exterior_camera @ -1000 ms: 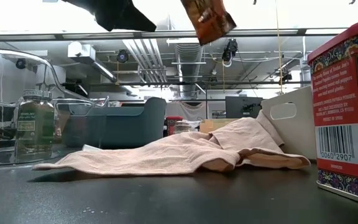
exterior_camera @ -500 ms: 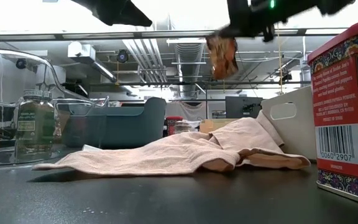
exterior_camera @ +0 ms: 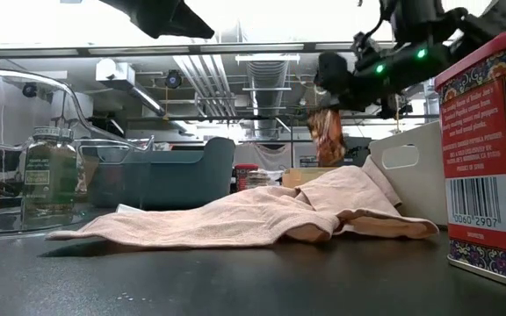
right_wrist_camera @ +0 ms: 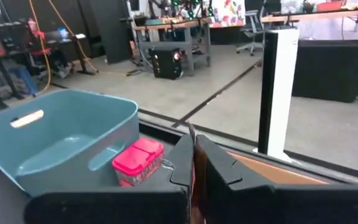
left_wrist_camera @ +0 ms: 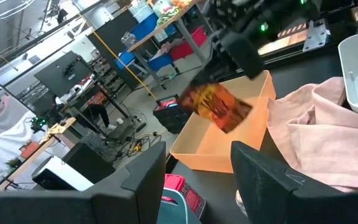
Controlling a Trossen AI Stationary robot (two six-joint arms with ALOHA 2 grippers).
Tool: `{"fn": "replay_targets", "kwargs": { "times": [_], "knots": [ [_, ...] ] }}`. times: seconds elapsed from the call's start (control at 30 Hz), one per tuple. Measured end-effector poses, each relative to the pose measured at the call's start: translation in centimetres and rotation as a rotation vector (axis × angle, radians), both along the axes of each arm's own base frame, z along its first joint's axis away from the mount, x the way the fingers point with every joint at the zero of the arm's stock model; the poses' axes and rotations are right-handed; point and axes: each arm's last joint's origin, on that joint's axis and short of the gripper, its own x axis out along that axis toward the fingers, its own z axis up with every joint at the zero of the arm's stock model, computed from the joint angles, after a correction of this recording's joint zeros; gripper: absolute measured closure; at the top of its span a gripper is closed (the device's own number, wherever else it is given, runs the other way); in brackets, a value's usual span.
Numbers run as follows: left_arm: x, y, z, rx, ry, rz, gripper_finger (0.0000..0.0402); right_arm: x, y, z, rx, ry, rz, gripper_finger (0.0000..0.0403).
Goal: Sort spices by type
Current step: Put the top orange seasoning bag into the orange bin, then put the top brown seasoning bottle into the white bin
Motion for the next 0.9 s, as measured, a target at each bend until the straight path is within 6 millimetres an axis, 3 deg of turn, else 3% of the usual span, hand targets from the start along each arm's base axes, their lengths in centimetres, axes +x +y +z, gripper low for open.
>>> {"fn": "replay_targets", "kwargs": {
  "times": [0.37, 0.9],
  "knots": [
    [0.0, 0.0, 0.0, 0.009, 0.009, -0.001, 0.0235, 2.6, -1.3, -2.0, -0.031, 0.008, -0.032, 0.0394],
    [-0.3, 0.2, -0.6, 0.017, 0.035, 0.046, 0.0235, 2.4, -0.8, 0.1, -0.046, -0.001, 0.044, 0.0394]
  ]
}}
